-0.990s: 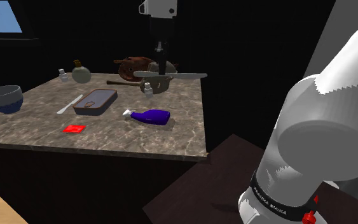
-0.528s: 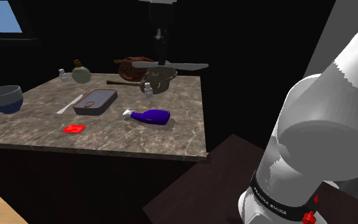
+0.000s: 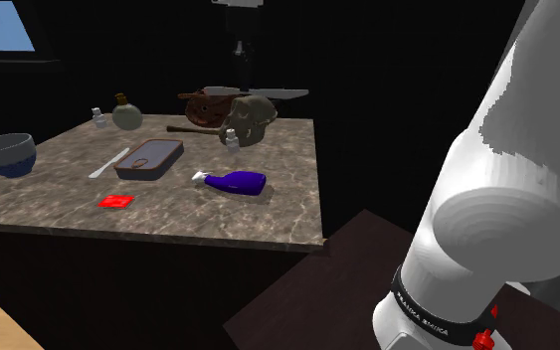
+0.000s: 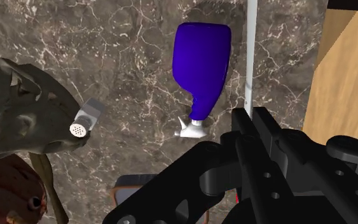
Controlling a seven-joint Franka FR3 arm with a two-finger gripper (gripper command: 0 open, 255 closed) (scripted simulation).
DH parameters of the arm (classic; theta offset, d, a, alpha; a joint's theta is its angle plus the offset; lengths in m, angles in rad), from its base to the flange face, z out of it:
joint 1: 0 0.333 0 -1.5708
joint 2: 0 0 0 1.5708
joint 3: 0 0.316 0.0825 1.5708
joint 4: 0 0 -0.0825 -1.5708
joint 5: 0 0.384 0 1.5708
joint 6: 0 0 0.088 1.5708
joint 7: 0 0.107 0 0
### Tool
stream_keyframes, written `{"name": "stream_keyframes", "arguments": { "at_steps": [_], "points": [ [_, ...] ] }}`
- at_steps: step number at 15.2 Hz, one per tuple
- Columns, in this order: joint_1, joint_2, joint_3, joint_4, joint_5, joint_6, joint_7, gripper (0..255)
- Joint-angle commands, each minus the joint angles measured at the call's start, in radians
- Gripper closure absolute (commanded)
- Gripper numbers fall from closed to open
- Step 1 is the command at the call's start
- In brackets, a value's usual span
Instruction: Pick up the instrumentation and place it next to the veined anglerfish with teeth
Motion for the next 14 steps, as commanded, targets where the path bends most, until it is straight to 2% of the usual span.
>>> {"name": "stream_keyframes", "arguments": {
  "at_steps": [1, 6, 10, 12, 13, 14],
  "points": [
    [-0.007, 0.079, -0.015, 0.092, 0.02, -0.016, -0.031, 255],
    [-0.042, 0.285, -0.043, 0.341, 0.082, -0.071, -0.105, 255],
    [-0.091, 0.467, -0.05, 0.588, 0.137, -0.146, -0.152, 255],
    [-0.123, 0.569, -0.049, 0.739, 0.164, -0.198, -0.169, 255],
    [-0.162, 0.684, -0.045, 0.917, 0.191, -0.264, -0.179, 255],
    [-0.161, 0.68, -0.043, 0.898, 0.189, -0.249, -0.18, 255]
  ]
}}
